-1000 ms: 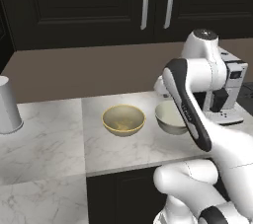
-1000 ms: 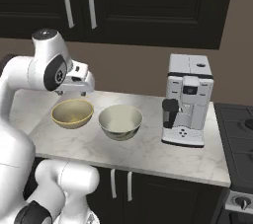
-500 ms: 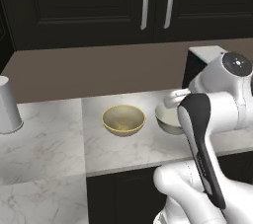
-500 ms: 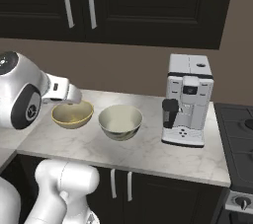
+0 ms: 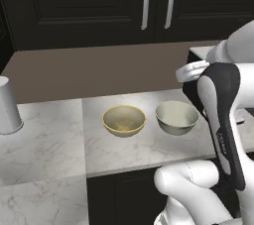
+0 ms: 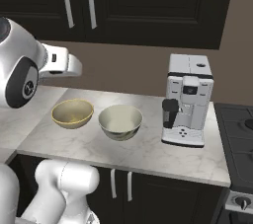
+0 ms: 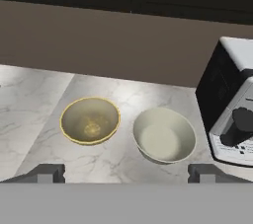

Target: Open the cabinet. Pick the bowls from the counter and place them in the cabinet. Then close the cabinet.

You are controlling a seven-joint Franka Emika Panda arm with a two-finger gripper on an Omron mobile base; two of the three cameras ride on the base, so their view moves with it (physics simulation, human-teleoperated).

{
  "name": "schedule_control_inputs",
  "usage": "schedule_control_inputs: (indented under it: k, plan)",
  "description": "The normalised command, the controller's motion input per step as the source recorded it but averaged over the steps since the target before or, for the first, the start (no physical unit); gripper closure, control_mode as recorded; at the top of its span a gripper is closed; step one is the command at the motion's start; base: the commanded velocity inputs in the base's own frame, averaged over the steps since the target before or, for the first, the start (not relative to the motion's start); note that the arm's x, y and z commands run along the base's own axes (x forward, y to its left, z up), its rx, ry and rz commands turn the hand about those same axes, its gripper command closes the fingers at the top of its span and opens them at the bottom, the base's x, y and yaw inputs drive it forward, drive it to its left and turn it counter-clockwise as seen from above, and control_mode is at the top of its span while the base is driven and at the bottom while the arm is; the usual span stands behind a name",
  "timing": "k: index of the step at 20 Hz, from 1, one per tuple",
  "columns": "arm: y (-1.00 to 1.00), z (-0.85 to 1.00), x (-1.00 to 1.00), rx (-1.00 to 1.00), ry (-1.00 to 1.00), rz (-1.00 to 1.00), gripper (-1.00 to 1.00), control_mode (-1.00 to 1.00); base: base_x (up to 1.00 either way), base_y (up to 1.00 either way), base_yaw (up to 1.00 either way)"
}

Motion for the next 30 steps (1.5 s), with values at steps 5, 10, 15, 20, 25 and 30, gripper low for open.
schedule_control_inputs:
  k: [5,10,15,20,25,30]
  plan:
    - [-0.11,0.71,0.22,-0.03,-0.03,0.04,-1.00,-1.00,0.00,0.00,0.00]
    - [-0.15,0.47,0.50,-0.01,-0.02,0.01,-1.00,-1.00,0.00,0.00,0.00]
    - [-0.18,0.23,0.78,0.00,0.00,0.03,-1.00,-1.00,0.00,0.00,0.00]
    - [-0.13,0.11,0.90,0.00,-0.01,0.07,-1.00,-1.00,0.00,0.00,0.00]
    - [0.00,0.00,0.96,0.00,-0.04,0.10,-1.00,-1.00,0.00,0.00,0.00]
    - [0.00,0.00,0.81,0.00,-0.14,0.04,-1.00,-1.00,0.00,0.00,0.00]
